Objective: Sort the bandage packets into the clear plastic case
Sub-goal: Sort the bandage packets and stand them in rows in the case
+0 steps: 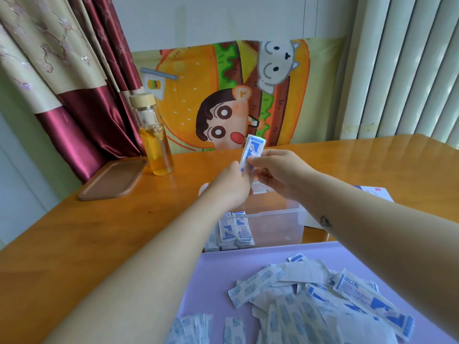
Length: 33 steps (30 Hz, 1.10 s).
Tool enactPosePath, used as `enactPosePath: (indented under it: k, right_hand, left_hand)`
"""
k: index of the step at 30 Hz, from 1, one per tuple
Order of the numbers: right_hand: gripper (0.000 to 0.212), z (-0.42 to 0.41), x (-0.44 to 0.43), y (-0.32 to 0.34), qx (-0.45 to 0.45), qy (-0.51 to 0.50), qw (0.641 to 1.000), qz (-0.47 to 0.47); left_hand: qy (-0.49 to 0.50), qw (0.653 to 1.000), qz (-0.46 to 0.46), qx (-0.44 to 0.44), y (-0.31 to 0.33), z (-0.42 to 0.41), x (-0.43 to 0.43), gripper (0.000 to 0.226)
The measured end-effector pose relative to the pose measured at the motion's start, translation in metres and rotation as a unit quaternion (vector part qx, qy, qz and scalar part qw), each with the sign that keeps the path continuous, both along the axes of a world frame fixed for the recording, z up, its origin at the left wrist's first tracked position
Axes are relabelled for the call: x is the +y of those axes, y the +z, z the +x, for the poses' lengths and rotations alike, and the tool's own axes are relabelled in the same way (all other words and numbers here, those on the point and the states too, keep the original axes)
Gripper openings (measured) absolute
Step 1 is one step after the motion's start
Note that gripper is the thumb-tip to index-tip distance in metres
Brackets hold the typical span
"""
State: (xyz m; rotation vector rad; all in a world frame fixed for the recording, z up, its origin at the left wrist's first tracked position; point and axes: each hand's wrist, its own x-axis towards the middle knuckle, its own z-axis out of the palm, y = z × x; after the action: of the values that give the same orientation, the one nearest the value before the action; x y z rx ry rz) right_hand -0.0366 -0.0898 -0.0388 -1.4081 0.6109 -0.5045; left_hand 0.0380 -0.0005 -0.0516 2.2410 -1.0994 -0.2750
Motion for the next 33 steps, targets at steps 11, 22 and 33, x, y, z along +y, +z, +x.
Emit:
enactPosePath:
  k: [11,22,33]
  right_hand:
    - [0.038,0.016,-0.014,-0.007,0.436,0.157,0.799,-0.383]
    - [0.039,0.022,-0.003,-0.032,0.522,0.237,0.640,-0.512]
    - [0.039,0.021,0.001,-0.037,0.516,0.238,0.657,-0.495]
  left_hand:
    - [-0.045,0.934,0.327,-0.134,-0.017,0.025,-0.008,0.017]
    - [-0.093,0.875,0.431,-0.197,-0.028,0.034,-0.017,0.028]
    - [-0.089,0.888,0.407,-0.195,-0.037,0.038,-0.020,0.033]
